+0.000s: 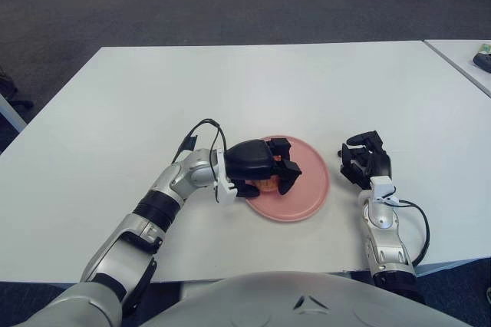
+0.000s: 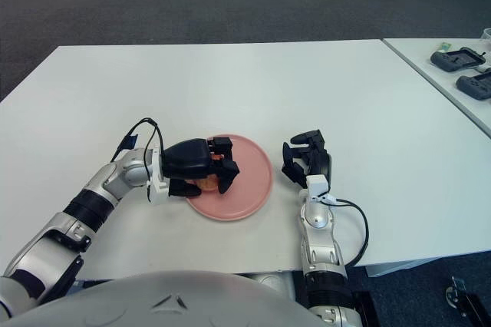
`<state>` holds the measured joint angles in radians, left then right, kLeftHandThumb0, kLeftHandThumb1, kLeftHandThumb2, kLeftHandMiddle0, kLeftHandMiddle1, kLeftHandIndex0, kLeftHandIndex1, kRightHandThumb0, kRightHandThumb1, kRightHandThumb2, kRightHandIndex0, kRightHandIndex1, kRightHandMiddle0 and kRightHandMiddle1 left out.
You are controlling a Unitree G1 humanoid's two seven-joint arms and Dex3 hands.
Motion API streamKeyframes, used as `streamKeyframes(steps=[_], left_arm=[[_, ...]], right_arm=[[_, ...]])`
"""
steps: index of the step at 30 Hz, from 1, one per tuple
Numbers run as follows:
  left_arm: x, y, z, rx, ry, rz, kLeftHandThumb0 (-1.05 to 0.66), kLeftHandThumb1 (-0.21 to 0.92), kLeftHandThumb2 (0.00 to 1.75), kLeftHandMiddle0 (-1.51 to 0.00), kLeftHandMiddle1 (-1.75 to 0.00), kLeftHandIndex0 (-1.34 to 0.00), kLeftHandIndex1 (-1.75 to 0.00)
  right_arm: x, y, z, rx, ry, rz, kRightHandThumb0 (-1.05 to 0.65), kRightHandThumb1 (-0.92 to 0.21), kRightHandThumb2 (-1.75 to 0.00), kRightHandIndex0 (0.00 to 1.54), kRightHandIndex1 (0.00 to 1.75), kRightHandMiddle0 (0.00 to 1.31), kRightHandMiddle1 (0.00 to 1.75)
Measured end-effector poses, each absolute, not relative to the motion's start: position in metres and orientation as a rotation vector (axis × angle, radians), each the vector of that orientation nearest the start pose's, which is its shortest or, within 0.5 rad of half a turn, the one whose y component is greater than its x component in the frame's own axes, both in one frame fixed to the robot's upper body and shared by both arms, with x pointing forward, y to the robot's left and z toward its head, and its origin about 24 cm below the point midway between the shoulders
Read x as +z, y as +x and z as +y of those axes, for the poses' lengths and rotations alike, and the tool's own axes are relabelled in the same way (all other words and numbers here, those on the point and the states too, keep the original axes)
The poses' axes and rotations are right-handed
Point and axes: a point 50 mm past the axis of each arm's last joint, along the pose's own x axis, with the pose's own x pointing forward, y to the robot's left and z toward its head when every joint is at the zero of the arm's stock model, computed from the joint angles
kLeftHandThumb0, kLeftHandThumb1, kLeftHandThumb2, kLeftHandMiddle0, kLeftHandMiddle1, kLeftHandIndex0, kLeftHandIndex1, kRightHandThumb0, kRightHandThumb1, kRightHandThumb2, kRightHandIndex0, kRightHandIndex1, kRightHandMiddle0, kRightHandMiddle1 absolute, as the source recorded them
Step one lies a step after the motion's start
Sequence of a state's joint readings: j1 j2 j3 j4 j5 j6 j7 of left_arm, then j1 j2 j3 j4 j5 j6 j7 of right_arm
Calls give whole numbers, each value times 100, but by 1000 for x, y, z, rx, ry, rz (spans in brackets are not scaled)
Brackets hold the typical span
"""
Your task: Put the apple into the plate.
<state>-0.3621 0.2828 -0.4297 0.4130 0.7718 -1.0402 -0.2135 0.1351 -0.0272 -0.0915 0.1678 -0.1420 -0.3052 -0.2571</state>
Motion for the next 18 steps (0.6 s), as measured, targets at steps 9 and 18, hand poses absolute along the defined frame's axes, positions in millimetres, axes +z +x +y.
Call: streamKeyframes(steps=[9, 18], left_arm=[[44, 234, 43, -1101, 1058, -970, 0, -7, 175, -91, -175, -68, -171], [40, 233, 41, -1058, 1109, -1034, 0, -9, 175, -92, -175, -72, -166]], right_arm=[[4, 214, -193, -334, -176, -28, -38, -70, -83, 64, 119, 32, 175], [4, 214, -193, -331, -178, -29, -38, -70, -84, 63, 117, 33, 175]])
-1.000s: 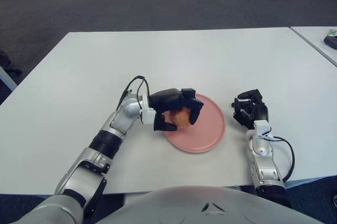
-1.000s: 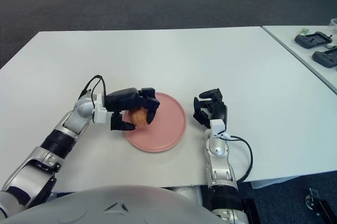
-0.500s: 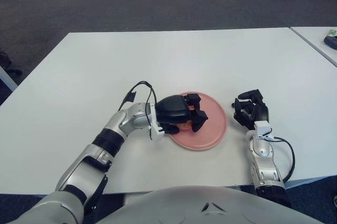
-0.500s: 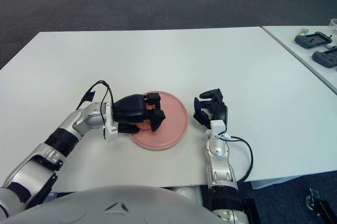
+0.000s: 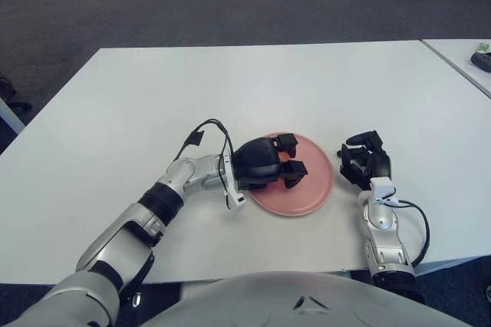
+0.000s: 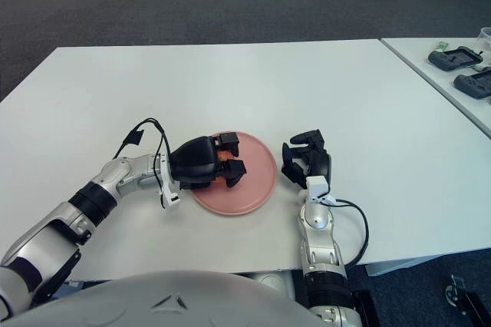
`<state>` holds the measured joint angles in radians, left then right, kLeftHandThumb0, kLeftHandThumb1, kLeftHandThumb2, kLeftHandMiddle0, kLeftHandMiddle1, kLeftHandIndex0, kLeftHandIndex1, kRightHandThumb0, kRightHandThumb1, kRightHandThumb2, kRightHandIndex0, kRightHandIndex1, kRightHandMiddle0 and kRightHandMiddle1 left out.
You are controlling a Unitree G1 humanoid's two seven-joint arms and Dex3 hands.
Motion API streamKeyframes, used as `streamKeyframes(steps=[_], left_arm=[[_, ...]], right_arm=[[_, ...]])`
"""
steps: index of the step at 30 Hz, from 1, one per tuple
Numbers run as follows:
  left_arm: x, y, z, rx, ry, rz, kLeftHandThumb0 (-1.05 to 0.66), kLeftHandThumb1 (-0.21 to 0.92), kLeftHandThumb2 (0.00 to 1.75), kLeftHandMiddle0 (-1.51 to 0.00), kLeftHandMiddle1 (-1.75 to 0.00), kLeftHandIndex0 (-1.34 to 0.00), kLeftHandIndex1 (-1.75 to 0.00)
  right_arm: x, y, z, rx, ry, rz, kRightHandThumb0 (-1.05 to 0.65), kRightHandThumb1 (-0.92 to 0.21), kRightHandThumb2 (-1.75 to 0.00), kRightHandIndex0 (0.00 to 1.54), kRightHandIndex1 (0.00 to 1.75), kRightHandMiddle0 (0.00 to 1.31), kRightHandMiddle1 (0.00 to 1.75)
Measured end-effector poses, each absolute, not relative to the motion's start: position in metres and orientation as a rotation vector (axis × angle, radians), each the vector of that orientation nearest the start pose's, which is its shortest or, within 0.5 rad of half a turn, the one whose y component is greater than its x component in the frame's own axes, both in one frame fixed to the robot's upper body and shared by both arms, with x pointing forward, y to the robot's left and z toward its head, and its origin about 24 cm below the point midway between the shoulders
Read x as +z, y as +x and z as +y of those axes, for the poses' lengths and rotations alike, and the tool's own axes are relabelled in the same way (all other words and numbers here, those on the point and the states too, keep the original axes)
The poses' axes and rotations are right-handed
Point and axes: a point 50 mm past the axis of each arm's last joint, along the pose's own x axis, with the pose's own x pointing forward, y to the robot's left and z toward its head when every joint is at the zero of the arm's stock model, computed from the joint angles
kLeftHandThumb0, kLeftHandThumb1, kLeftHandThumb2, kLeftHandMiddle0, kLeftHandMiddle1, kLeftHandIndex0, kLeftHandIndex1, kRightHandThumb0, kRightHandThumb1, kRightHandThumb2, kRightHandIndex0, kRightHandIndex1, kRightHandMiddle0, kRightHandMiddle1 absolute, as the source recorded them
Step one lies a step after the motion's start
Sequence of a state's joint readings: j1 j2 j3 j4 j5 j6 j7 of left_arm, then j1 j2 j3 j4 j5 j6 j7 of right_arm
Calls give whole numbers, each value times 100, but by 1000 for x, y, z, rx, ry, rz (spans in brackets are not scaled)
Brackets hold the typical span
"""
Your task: Put the apple into the plate.
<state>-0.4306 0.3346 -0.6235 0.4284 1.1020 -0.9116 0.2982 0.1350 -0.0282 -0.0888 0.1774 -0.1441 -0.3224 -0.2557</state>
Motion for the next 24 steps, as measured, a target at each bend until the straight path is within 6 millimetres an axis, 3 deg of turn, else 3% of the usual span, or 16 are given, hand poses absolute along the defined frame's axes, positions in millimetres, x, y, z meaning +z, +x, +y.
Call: streamKeyframes(steps=[5, 13, 20, 21, 22, 23, 24], left_arm=[[37, 234, 38, -1047, 1124, -1079, -1, -11, 175, -94, -175, -78, -158], [35, 235, 39, -1023, 1092, -1092, -1, -10, 175, -93, -175, -75, -161], [39, 240, 39, -1030, 992, -955, -1, -6, 171, -90, -175, -71, -164], [40, 241, 40, -1034, 979, -933, -1, 5, 160, -81, -175, -62, -167], [41, 242, 40, -1041, 970, -913, -13, 37, 122, -53, -168, -46, -169], [42, 243, 40, -1048, 958, -887, -18, 48, 108, -43, -165, -41, -170], [42, 243, 39, -1051, 948, -871, -24, 64, 89, -28, -148, -32, -172]], right_arm=[[4, 214, -193, -329, -178, -28, -37, -71, -82, 61, 117, 32, 175], [4, 214, -193, -327, -180, -27, -37, -72, -81, 62, 117, 32, 175], [4, 214, -192, -323, -184, -27, -37, -71, -81, 63, 117, 32, 175], [4, 214, -192, -323, -184, -27, -37, -71, -82, 63, 117, 32, 175], [4, 214, -192, -323, -184, -27, -37, -71, -82, 63, 117, 32, 175], [3, 214, -192, -324, -184, -27, -37, -71, -82, 63, 117, 32, 175], [3, 214, -192, -324, -184, -26, -37, -71, -82, 63, 116, 32, 175]])
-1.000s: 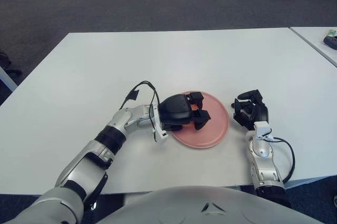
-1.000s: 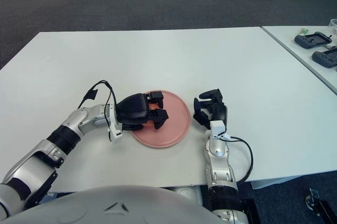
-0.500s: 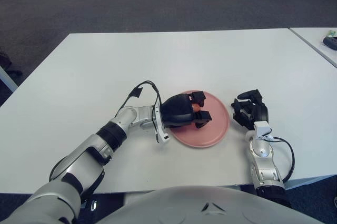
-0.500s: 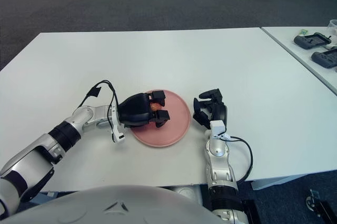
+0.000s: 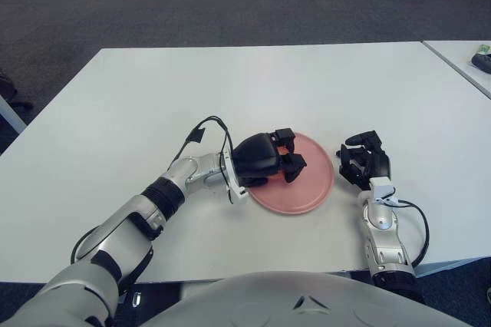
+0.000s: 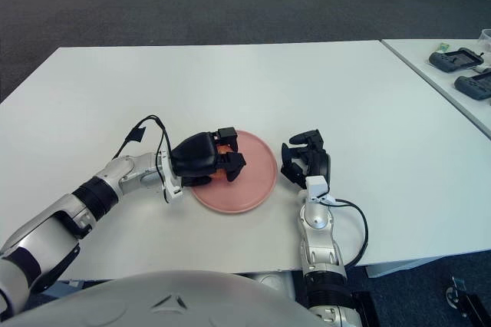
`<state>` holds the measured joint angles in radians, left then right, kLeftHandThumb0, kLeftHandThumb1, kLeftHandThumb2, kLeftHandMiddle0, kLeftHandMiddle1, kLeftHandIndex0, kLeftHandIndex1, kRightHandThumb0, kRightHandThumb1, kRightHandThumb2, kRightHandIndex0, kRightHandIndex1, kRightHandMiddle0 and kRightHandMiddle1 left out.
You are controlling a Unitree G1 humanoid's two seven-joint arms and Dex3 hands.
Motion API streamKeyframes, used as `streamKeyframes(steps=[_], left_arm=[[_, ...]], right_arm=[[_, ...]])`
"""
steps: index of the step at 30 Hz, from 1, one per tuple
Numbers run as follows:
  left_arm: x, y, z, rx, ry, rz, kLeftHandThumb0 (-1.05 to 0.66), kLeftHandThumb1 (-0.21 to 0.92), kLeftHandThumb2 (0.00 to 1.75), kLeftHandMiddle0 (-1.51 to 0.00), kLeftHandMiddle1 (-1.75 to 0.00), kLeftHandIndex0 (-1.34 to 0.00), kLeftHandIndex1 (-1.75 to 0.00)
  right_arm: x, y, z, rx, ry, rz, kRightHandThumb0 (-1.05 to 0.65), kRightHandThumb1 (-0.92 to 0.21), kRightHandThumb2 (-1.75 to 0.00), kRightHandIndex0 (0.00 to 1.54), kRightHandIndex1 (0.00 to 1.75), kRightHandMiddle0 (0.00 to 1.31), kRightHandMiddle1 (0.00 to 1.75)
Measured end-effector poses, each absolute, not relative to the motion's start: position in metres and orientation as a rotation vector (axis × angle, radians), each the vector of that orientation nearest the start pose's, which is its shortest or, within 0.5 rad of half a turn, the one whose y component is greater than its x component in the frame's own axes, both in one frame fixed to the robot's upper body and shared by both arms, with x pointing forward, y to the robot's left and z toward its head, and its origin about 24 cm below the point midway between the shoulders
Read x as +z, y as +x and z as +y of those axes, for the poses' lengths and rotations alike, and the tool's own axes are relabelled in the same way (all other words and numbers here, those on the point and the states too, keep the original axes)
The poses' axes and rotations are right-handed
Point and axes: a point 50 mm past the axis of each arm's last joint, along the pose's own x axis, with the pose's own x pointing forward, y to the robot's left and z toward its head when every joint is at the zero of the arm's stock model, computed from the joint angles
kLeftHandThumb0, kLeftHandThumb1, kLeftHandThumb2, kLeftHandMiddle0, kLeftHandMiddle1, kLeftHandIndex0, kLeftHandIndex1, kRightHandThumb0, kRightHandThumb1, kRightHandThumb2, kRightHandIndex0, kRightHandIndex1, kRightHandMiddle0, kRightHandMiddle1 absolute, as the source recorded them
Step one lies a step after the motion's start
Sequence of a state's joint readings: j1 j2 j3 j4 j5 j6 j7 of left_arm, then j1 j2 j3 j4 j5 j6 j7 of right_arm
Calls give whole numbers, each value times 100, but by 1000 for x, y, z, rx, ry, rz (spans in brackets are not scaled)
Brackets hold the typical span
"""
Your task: Put the apple into the plate.
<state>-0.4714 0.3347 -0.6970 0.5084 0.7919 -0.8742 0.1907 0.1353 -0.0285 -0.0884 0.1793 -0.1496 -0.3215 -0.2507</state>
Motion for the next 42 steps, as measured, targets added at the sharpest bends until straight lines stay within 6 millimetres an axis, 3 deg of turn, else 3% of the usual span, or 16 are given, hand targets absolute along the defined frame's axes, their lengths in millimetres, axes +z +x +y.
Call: streamKeyframes(steps=[1, 4, 7, 10, 28, 37, 42], left_arm=[[43, 244, 39, -1056, 937, -853, -28, 74, 76, -18, -136, -27, -173], [43, 246, 40, -1084, 924, -797, -48, 86, 82, -6, -111, -9, -123], [42, 246, 41, -1100, 919, -775, -57, 90, 78, -2, -93, -3, -97], [41, 244, 41, -1093, 909, -774, -61, 91, 74, -1, -78, -1, -82], [36, 242, 50, -966, 790, -764, -86, 92, 84, 0, -6, 0, -24], [37, 245, 54, -910, 722, -719, -98, 92, 91, 0, 0, 0, -3], [37, 252, 66, -877, 651, -675, -101, 92, 88, 0, 0, 0, 0]], right_arm=[[3, 214, -192, -324, -184, -26, -37, -71, -82, 63, 116, 32, 175], [3, 214, -192, -324, -184, -24, -37, -71, -82, 63, 116, 32, 175], [3, 214, -192, -322, -185, -23, -37, -71, -82, 62, 116, 32, 175], [3, 214, -192, -322, -185, -22, -37, -71, -82, 62, 115, 32, 175], [4, 215, -192, -329, -191, -6, -37, -74, -78, 57, 116, 30, 175], [5, 215, -192, -328, -200, -3, -37, -74, -77, 60, 118, 30, 175], [5, 215, -192, -327, -205, -4, -37, -74, -78, 62, 119, 30, 175]])
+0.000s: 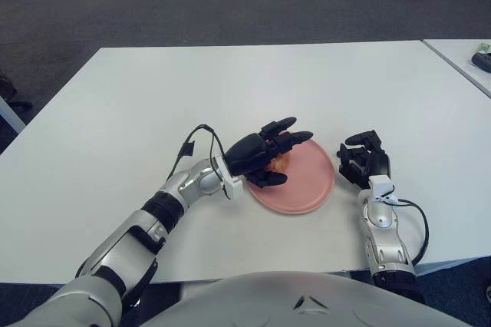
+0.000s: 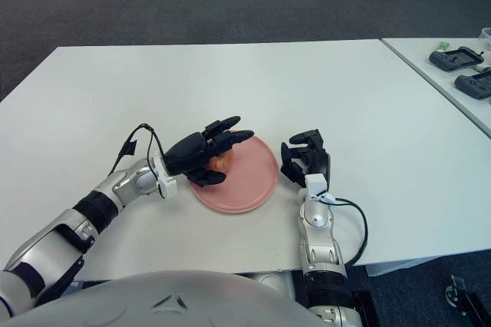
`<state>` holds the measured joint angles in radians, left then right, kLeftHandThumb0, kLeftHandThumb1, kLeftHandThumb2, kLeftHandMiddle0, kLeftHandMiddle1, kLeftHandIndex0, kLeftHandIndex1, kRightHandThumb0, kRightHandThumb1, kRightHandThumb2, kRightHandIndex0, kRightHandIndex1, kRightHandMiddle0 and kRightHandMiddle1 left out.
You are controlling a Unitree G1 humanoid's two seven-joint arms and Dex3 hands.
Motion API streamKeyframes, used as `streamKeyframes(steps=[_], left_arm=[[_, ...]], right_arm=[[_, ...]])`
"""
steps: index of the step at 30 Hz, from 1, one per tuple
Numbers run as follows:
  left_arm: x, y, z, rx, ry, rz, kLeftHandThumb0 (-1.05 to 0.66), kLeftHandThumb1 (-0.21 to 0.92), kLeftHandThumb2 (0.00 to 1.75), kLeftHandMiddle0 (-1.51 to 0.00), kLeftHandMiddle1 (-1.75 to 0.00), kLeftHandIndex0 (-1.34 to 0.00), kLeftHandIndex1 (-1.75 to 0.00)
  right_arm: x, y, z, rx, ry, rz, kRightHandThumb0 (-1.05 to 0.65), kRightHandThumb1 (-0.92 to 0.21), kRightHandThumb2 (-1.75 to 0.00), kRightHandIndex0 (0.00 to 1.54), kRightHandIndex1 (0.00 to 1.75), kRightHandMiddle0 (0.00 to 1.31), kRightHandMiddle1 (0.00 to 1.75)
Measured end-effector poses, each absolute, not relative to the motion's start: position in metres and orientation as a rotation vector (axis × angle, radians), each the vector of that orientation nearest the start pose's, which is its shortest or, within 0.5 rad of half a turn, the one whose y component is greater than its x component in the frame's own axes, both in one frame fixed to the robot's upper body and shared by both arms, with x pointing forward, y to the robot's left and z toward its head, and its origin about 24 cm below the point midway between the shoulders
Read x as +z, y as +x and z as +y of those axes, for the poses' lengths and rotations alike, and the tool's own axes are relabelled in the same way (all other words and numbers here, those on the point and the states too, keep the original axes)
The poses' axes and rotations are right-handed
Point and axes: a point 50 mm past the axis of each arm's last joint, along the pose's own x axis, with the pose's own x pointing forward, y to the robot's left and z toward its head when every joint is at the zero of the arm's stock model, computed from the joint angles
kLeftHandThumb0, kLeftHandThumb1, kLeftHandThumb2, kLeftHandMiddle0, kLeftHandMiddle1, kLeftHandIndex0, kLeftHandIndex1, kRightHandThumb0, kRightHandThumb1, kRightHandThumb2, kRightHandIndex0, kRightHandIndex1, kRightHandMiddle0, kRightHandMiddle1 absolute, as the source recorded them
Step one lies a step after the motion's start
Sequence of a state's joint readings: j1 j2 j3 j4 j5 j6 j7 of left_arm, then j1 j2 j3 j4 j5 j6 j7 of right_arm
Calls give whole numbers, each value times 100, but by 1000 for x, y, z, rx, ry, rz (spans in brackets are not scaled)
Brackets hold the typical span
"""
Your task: Put the apple into the plate.
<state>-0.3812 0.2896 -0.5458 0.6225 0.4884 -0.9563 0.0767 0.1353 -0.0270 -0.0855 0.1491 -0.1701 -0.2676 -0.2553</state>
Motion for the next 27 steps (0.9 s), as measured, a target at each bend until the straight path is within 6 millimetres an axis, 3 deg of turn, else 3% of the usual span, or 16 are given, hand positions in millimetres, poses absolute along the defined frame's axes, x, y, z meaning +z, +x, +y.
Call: streamKeyframes(steps=[7, 11, 21, 27], left_arm=[[44, 267, 84, -746, 487, -603, -104, 92, 84, 0, 0, 0, 0], [36, 279, 94, -540, 350, -508, -104, 92, 86, 0, 0, 0, 0], [66, 269, 113, -248, 13, -596, -101, 92, 85, 0, 0, 0, 0], [54, 273, 138, -53, -170, -519, -97, 92, 88, 0, 0, 0, 0]], right_arm=[[5, 215, -193, -331, -204, -4, -37, -73, -79, 62, 120, 31, 175], [5, 215, -193, -331, -199, -6, -37, -72, -80, 61, 120, 31, 175], [5, 215, -193, -328, -201, -13, -37, -72, -80, 62, 120, 31, 175], [3, 216, -193, -327, -203, -6, -37, -73, -79, 63, 121, 31, 175]])
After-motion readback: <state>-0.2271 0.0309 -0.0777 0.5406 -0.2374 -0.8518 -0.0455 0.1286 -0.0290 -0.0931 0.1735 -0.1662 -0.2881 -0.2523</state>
